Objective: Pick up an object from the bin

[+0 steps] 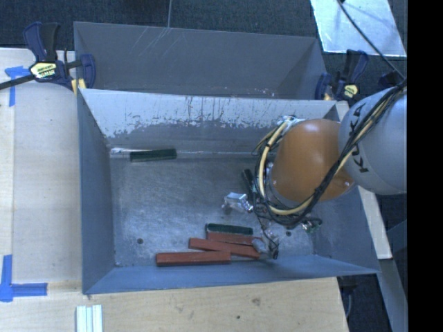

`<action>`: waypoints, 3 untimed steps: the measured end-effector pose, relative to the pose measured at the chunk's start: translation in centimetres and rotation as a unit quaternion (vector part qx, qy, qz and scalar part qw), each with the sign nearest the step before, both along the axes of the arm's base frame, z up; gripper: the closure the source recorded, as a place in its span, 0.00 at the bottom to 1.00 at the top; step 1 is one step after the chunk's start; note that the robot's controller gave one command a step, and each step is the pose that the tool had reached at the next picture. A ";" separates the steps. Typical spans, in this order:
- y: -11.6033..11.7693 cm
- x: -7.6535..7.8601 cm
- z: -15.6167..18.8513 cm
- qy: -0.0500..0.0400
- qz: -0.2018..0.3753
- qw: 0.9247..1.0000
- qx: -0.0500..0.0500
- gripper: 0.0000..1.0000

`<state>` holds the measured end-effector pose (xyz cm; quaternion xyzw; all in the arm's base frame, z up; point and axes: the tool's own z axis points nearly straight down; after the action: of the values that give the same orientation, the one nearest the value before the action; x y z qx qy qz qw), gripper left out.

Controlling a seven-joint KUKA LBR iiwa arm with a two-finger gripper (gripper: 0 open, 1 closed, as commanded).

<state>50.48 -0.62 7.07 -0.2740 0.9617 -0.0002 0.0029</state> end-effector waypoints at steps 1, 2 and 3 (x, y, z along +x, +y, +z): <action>0.0 0.3 0.3 -0.004 0.000 1.000 0.000 1.00; 0.0 0.0 0.0 0.000 0.000 1.000 0.000 0.00; 0.0 0.3 0.3 -0.004 -0.001 1.000 0.000 1.00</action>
Offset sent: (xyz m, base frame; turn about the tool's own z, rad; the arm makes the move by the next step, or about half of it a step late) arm 0.0000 0.0000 0.0000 0.0000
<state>50.75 -0.63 7.33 -0.2735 0.9619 -0.0013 0.0072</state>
